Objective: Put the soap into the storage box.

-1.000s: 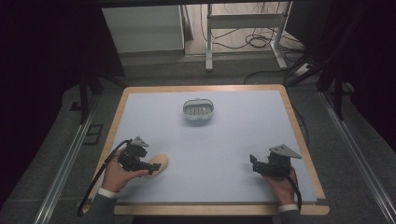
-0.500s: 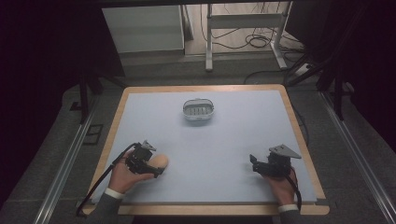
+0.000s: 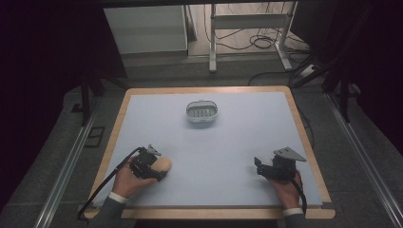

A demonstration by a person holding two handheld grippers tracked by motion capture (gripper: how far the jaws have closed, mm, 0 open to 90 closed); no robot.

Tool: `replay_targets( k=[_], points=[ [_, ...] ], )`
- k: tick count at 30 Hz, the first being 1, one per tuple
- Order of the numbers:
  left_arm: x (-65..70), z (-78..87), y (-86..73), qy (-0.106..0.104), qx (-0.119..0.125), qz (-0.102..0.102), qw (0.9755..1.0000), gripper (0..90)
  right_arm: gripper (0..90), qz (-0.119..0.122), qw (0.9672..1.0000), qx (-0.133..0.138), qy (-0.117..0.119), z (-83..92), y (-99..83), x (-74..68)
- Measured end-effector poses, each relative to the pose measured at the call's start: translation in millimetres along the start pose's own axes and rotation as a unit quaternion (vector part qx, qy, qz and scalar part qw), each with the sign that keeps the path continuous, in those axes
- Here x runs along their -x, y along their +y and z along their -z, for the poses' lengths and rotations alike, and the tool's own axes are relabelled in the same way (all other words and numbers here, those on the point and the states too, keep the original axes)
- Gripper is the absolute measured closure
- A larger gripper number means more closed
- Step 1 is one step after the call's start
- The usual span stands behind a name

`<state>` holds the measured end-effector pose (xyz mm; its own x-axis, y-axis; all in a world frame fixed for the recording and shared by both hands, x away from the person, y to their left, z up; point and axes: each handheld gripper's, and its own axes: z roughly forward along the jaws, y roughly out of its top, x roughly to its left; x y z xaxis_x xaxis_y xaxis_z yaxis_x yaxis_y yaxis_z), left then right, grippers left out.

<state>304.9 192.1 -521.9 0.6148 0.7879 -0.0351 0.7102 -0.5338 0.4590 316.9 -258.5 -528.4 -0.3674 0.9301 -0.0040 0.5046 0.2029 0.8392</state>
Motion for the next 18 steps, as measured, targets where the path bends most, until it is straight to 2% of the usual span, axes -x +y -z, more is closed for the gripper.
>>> replay_targets(
  k=[6, 9, 18],
  points=[
    [0.7, 1.3, 0.2, 0.005, 0.003, -0.002, 1.0000, 32.6, 9.4, -0.002, 1.0000, 0.001, -0.001, -0.2, 0.0, 0.2],
    [-0.6, 2.2, 0.8, -0.003, 0.008, 0.004, 1.0000, 32.7, 9.4, -0.002, 1.0000, 0.000, -0.002, -0.3, 0.0, 0.3],
    [-5.2, 13.3, 4.3, -0.010, 0.022, 0.003, 0.9997, 32.7, 9.3, -0.002, 1.0000, 0.000, -0.002, -0.3, 0.0, 0.3]
  ],
)
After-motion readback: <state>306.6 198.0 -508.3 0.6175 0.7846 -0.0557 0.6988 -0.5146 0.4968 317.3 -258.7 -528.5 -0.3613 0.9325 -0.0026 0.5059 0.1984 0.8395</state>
